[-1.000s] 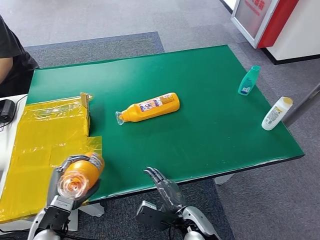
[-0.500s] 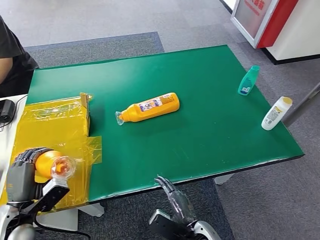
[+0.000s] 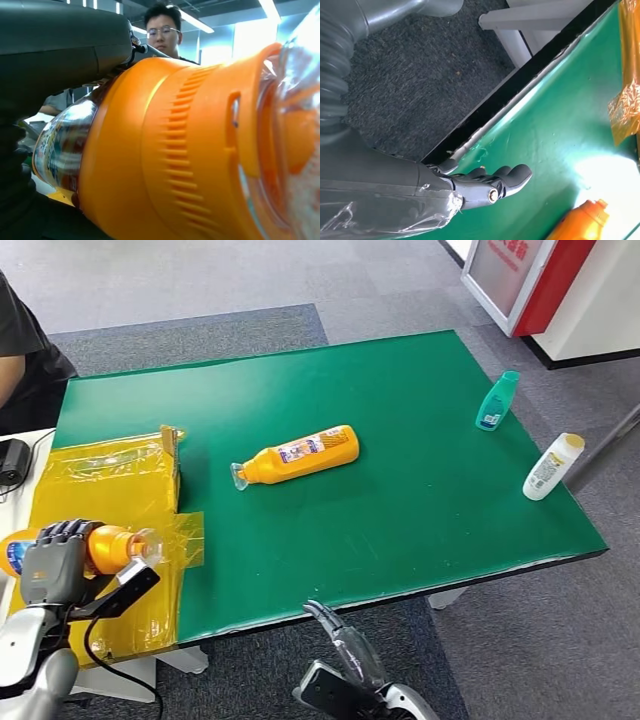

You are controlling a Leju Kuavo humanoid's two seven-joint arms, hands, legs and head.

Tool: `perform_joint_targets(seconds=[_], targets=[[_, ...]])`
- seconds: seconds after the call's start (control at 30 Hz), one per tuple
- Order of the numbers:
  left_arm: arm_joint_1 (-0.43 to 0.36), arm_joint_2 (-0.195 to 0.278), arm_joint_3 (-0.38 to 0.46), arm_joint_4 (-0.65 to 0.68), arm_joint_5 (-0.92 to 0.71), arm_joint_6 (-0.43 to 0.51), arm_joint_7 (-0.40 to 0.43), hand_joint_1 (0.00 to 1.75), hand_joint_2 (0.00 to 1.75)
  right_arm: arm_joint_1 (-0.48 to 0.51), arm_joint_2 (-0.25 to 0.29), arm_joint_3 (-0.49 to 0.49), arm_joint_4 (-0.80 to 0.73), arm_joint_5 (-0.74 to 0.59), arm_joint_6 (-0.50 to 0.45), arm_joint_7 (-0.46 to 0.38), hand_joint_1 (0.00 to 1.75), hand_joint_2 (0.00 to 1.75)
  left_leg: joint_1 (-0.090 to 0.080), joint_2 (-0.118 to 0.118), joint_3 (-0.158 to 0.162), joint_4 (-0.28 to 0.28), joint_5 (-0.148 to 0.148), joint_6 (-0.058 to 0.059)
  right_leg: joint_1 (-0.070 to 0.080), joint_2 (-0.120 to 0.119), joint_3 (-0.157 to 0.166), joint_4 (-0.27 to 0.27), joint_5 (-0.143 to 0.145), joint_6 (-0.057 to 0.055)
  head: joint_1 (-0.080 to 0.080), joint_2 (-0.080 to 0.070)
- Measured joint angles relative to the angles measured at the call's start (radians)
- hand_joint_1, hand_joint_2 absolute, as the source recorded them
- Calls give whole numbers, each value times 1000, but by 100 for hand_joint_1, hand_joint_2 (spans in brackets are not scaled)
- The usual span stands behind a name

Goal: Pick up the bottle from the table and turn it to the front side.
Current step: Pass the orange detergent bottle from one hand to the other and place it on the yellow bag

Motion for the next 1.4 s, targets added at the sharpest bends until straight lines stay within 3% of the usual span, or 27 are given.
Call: perform_joint_targets(seconds=[0.33, 0.53, 0.63, 0.73, 0.8, 0.87, 1.4], targets=[[-80, -58, -82, 123, -45, 10, 44, 172, 175, -21, 0, 23, 37, -11, 8, -7, 0, 175, 0, 0, 0, 0, 0, 0, 0, 0, 0, 0, 0, 0, 0, 0], [-108, -94, -122, 160, -67, -17, 69, 153, 175, -30, 0, 29, 60, -14, 14, -9, 0, 175, 0, 0, 0, 0, 0, 0, 0, 0, 0, 0, 0, 0, 0, 0], [-116, -107, -136, 178, -77, -45, 92, 125, 175, -33, 0, 29, 71, -16, 17, -10, 0, 175, 0, 0, 0, 0, 0, 0, 0, 0, 0, 0, 0, 0, 0, 0], [-127, -117, -146, 198, -82, -71, 110, 78, 175, -35, 0, 29, 81, -19, 23, -10, 0, 175, 0, 0, 0, 0, 0, 0, 0, 0, 0, 0, 0, 0, 0, 0], [-140, -121, -148, 214, -83, -90, 124, 31, 175, -36, 0, 29, 89, -21, 27, -11, 0, 175, 0, 0, 0, 0, 0, 0, 0, 0, 0, 0, 0, 0, 0, 0], [-152, -125, -150, 231, -83, -102, 138, 0, 175, -37, 0, 29, 96, -21, 29, -11, 0, 175, 0, 0, 0, 0, 0, 0, 0, 0, 0, 0, 0, 0, 0, 0], [-162, -136, -147, 286, -83, -140, 194, 0, 175, -42, 0, 29, 109, -21, 36, -8, 0, 175, 0, 0, 0, 0, 0, 0, 0, 0, 0, 0, 0, 0, 0, 0]])
